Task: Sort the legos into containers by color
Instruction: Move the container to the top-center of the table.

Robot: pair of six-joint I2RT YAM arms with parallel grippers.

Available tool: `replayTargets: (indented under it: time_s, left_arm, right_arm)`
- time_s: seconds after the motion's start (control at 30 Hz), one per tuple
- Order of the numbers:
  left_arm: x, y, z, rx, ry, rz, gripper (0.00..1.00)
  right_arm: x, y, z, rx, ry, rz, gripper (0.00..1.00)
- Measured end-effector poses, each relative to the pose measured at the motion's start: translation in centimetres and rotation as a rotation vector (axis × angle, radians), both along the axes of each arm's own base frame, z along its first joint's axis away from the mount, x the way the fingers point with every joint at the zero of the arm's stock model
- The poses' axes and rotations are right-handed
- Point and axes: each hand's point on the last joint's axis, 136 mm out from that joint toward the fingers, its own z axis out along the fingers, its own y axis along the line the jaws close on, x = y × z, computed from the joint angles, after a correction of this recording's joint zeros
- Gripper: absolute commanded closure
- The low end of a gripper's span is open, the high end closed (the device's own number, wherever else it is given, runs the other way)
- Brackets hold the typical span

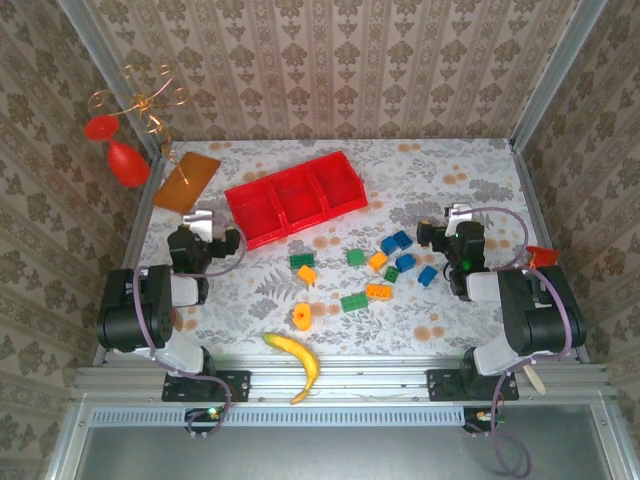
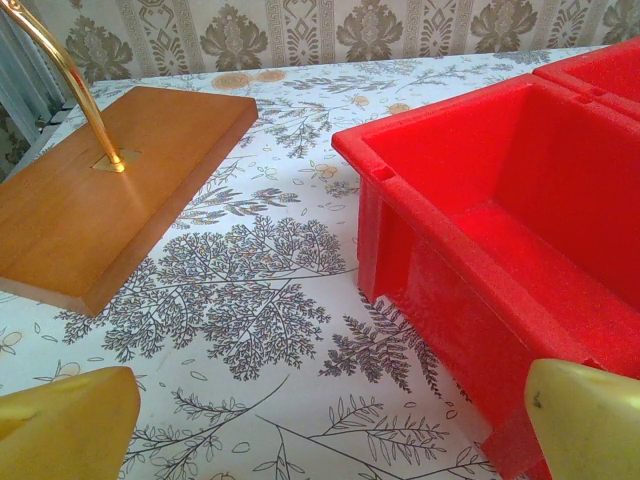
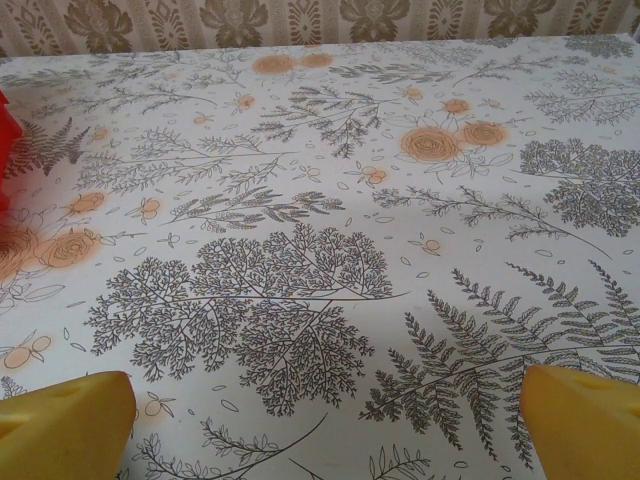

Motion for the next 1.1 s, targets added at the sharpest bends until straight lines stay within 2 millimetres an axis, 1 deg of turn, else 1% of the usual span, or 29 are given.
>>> replayTargets:
  time_s: [0.27, 0.37, 0.43, 0.53, 0.6, 0.7, 0.87, 0.93, 1.0, 1.1]
  left_arm:
    - [0.0, 0.2, 0.0, 0.004, -0.002, 0.013, 0.00]
    - [-0.5, 0.6, 0.2, 0.010, -0.010, 0.032, 0.00]
    - [-0.9, 0.7, 0.7, 0.013, -0.022, 0.042, 0.00]
    - [-1.3, 0.9, 2.1, 0.018, -0.060, 0.055, 0.00]
    - [-1.4, 1.1, 3.4, 0.021, -0.094, 0.068, 0.00]
    - [-1.7, 1.5, 4.7, 0.024, -0.118, 0.088, 0.00]
    - [-2.7, 1.7, 5.7, -0.001, -0.096, 0.123, 0.00]
    - [-3.1, 1.4, 6.0, -0.024, -0.080, 0.133, 0.00]
    - [-3.3, 0.8, 6.4, -0.038, -0.056, 0.138, 0.00]
    - [-3.3, -0.5, 7.7, -0.082, -0.021, 0.141, 0.00]
  right_arm:
    - [0.0, 0.0, 0.0, 0.000, 0.000, 0.000, 0.00]
    - [0.0, 0.0, -0.1, 0.000, 0.005, -0.001, 0.00]
    - [0.0, 0.0, -0.2, -0.001, 0.018, -0.003, 0.00]
    - [-0.1, -0.2, 0.2, -0.003, 0.025, -0.009, 0.00]
    - [-0.1, -0.3, 0.9, -0.005, 0.016, -0.016, 0.00]
    - [-0.3, -0.5, 2.3, -0.007, 0.001, -0.031, 0.00]
    - [-1.1, -1.3, 5.4, -0.004, -0.034, -0.081, 0.00]
    - [-1.4, -1.7, 6.5, 0.004, -0.047, -0.108, 0.00]
    - [-1.9, -2.1, 7.2, 0.016, -0.051, -0.136, 0.00]
    - [-3.0, -2.6, 7.5, 0.036, -0.028, -0.172, 0.00]
